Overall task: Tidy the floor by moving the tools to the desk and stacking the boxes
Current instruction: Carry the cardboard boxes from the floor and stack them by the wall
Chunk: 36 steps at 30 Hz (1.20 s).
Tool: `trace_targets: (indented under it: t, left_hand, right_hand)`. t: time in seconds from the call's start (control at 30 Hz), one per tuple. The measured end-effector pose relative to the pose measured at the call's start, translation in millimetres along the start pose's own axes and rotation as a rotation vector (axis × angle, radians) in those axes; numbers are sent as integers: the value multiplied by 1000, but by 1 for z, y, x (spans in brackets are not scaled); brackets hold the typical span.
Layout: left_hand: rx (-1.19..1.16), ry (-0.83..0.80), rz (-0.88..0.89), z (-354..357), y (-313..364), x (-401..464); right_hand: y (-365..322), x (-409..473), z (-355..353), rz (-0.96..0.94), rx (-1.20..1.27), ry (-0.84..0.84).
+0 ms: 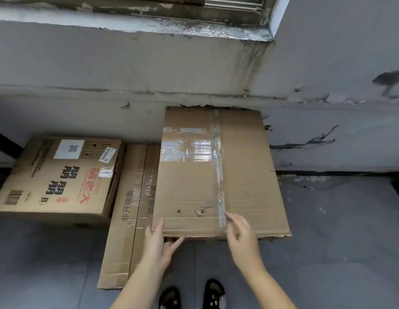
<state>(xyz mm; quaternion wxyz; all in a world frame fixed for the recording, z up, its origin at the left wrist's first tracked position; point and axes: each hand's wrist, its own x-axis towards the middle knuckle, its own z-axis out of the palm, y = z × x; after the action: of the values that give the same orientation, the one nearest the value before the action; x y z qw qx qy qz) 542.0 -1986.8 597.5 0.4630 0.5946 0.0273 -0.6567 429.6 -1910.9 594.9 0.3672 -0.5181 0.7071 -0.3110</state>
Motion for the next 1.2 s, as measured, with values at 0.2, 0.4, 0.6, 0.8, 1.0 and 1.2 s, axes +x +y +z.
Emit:
trace_targets:
  t: [0.2, 0.4, 0.6, 0.8, 1.0, 1.2]
  left_hand:
    - [503, 180, 159, -98, -2, 16]
    - [482, 84, 197, -114, 2, 31]
    - [568, 118, 272, -122, -5, 51]
    - [699, 196, 235, -116, -4, 46]
    - [940, 46, 456, -78, 33, -26]
    - [1082, -309, 730, -59, 66, -135]
  right_hand:
    - [108, 26, -102, 659, -13, 305]
    - [125, 48, -74, 704, 527, 264]
    - [127, 47, -70, 674, 518, 273]
    - [116, 50, -88, 687, 450, 104]
    - [60, 22, -116, 421, 52, -13]
    - [-13, -59, -148, 28, 74, -32]
